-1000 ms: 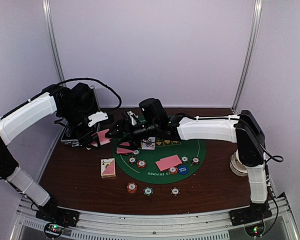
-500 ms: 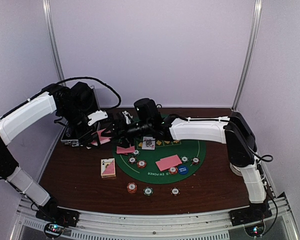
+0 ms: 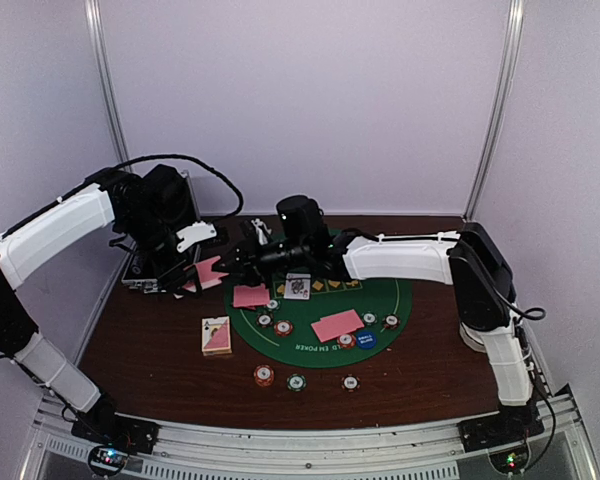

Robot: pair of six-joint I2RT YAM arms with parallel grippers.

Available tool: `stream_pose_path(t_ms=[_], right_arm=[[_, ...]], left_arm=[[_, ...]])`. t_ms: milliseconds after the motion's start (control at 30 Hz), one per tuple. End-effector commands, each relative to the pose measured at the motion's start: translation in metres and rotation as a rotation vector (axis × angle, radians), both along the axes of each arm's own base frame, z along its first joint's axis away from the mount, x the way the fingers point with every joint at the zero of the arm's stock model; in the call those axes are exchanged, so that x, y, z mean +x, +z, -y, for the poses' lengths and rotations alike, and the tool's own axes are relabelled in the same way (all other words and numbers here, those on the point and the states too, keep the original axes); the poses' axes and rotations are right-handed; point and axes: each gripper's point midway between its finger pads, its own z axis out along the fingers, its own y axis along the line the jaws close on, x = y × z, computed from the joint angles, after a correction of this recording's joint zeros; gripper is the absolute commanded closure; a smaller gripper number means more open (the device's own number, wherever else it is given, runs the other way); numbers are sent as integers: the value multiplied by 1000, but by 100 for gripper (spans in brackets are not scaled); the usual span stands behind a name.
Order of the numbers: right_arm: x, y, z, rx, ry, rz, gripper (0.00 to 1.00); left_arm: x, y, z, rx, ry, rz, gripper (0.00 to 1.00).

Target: Distribute texas hold em gaming equipment

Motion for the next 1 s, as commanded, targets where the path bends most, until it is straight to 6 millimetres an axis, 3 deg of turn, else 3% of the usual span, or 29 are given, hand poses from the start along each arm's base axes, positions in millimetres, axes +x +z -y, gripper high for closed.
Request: stream_pose_path(t_ms=[0,300,567,800,967], right_arm=[[5,20,14,24,-16,18,82],[6,36,29,51,-19,33,100],[12,48,48,60,-21,53,100],[39,42,104,-102,-62,189,100],[61,25,158,-516,-80,541,100]], left_arm=[[4,10,4,-22,-14,27,100],[5,5,2,-1,-12,25,100],[5,3,-1,13,-7,25,100],[3,1,-5,28,-6,28,100],[3,0,-6,33,-4,25,100]])
